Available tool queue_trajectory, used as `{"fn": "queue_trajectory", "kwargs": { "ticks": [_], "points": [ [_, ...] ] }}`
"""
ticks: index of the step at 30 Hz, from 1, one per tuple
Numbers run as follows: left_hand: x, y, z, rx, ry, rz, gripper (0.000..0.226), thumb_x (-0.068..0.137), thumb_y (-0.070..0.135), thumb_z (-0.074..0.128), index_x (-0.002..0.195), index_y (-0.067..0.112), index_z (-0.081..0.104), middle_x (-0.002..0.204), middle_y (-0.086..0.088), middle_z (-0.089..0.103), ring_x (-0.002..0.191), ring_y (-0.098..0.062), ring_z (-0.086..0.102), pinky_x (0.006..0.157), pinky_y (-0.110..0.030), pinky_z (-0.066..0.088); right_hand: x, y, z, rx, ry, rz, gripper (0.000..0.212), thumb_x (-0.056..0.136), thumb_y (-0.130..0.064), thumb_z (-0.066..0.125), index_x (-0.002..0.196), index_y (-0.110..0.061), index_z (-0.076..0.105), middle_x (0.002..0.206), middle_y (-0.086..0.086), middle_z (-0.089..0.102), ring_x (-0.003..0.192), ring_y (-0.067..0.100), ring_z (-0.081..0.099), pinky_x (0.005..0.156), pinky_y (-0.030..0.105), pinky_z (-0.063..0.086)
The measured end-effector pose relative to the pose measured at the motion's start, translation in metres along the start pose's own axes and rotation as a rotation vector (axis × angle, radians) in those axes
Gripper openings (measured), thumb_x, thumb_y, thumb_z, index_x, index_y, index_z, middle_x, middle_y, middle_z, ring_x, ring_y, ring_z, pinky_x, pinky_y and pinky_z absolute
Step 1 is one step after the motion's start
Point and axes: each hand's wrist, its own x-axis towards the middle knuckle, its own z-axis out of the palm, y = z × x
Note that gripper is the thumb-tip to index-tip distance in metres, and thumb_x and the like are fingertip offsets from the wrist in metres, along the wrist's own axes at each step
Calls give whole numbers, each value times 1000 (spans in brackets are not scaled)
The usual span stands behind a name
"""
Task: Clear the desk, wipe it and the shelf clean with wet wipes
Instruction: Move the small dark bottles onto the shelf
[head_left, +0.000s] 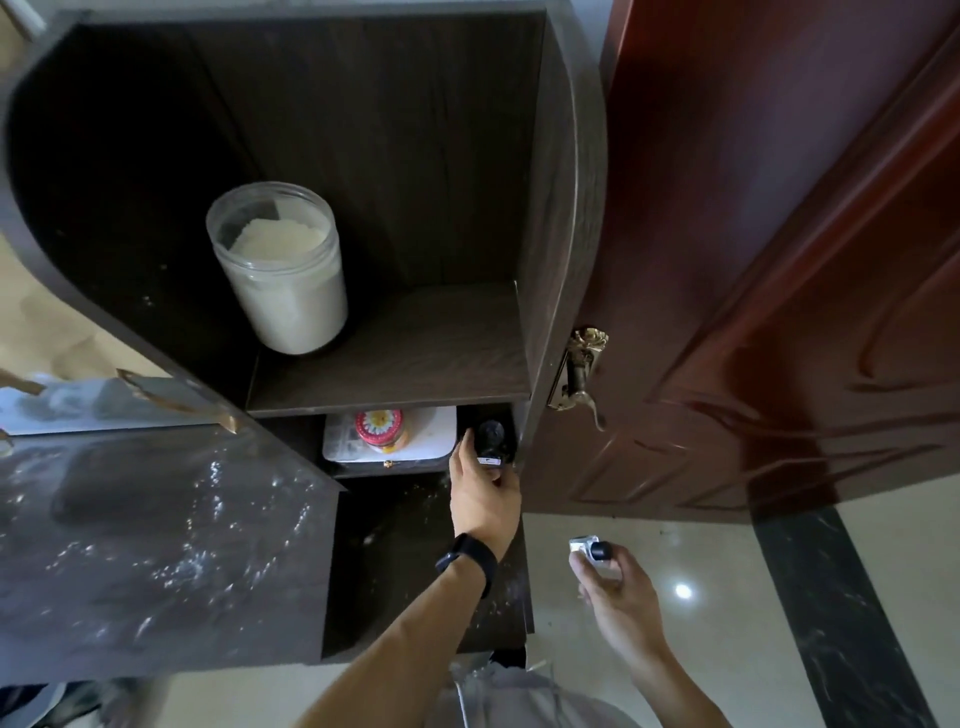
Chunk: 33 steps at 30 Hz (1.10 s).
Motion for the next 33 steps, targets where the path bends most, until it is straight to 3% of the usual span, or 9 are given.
{"fn": "queue_trajectory", "kwargs": {
  "ticks": [4, 7, 9, 13, 20, 25, 30, 33],
  "points": [
    [-20, -22, -15, 103, -32, 164, 56, 91, 15, 57, 143, 24, 37, 150, 2, 32, 85, -16, 68, 76, -38, 57, 3, 4, 8, 4, -16, 18, 17, 87, -42, 72, 99, -31, 66, 85, -3, 73, 65, 3, 68, 60, 12, 45],
    [-19, -28, -27, 408, -140, 347, 60, 91, 22, 53, 146, 29, 32, 159, 9, 12, 109, -23, 62, 72, -39, 57, 5, 11, 17, -7, -36, 1, 18, 86, -48, 72, 98, -36, 65, 92, -3, 73, 82, 13, 71, 74, 25, 54],
    [-16, -26, -30, 622, -239, 395, 73, 90, 24, 51, 154, 31, 17, 163, 8, -9, 123, -28, 52, 75, -39, 56, 4, 15, 22, -13, -50, -8, 19, 85, -51, 71, 98, -38, 65, 94, -5, 73, 88, 15, 70, 80, 33, 57],
    [-6, -15, -28, 798, -294, 369, 89, 88, 24, 53, 158, 27, -2, 160, 1, -31, 122, -31, 48, 75, -38, 54, -4, 14, 25, 4, -52, -27, 18, 87, -46, 71, 98, -34, 65, 94, -5, 72, 87, 14, 70, 77, 30, 56],
    [11, 6, -14, 811, -305, 298, 88, 91, 33, 54, 158, 22, -2, 160, -11, -28, 135, -38, 36, 92, -46, 51, -17, 15, 9, 58, 22, 21, 15, 90, -37, 70, 99, -27, 65, 87, -3, 72, 59, -3, 65, 56, 8, 45],
    [13, 17, -3, 686, -298, 188, 86, 90, 33, 55, 157, 24, 3, 162, -8, -19, 135, -36, 38, 90, -49, 51, -16, 36, 0, 76, 116, 83, 15, 88, -40, 72, 98, -31, 68, 91, -13, 69, 84, 15, 70, 83, 38, 55],
    [16, 9, -17, 744, -303, 238, 79, 90, 28, 54, 156, 24, 11, 165, -4, -11, 122, -37, 55, 83, -47, 54, -15, 50, -1, 93, 127, 89, 15, 87, -42, 70, 95, -29, 69, 73, -5, 67, 76, 18, 61, 79, 37, 49],
    [16, 3, -25, 829, -306, 300, 81, 90, 26, 53, 157, 24, 8, 166, -3, -9, 120, -37, 55, 81, -44, 55, -14, 53, 3, 85, 129, 83, 15, 87, -43, 70, 95, -30, 69, 76, -4, 69, 79, 21, 65, 78, 36, 49]
  ]
}}
